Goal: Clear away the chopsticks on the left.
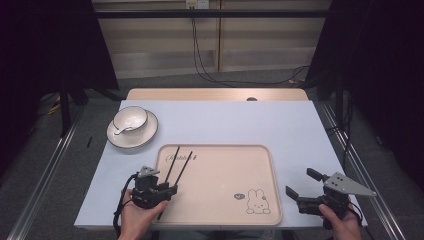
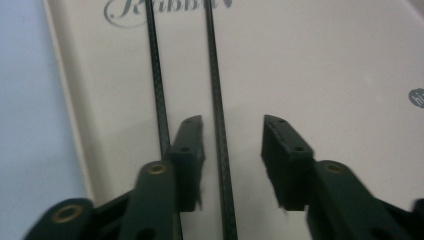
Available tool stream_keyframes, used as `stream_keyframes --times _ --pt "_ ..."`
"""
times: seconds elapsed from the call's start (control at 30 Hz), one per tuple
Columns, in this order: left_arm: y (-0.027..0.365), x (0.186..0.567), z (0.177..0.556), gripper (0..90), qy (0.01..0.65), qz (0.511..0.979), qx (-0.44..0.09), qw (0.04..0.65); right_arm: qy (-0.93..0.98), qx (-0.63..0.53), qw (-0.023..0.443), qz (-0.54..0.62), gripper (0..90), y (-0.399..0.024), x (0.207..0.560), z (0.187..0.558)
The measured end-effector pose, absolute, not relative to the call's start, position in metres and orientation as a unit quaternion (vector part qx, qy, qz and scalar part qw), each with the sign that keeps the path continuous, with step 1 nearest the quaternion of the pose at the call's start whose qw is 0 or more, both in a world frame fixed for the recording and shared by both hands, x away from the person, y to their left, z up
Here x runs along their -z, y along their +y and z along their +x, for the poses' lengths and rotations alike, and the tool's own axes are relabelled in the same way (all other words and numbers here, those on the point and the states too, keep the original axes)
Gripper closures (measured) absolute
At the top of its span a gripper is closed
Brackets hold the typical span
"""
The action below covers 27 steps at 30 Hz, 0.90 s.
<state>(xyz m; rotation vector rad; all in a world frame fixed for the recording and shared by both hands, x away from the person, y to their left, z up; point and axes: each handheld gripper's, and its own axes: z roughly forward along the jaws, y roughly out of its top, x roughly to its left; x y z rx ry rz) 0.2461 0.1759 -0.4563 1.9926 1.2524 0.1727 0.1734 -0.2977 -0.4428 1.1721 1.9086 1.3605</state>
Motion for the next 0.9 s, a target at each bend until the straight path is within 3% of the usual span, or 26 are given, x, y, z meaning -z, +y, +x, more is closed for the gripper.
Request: stream_keyframes --times 0.23,0.4,0.67,0.9 --pt "0.192 0.444 0.242 22.7 0.419 0.788 -0.111 0.436 0.7 -0.503 0.262 0.435 4.6 -0.298 0.442 0.173" --pt "0.222 0.437 0.236 6.3 0.382 0.771 -0.159 0.485 0.699 -0.502 0.264 0.436 4.6 -0.299 0.443 0.174" --pt "0.267 0.437 0.217 2.8 0.374 0.739 -0.154 0.539 0.695 -0.503 0.265 0.44 4.5 -0.3 0.443 0.174" --pt "0.289 0.439 0.21 2.5 0.39 0.721 -0.162 0.549 0.688 -0.508 0.275 0.44 4.4 -0.303 0.441 0.173"
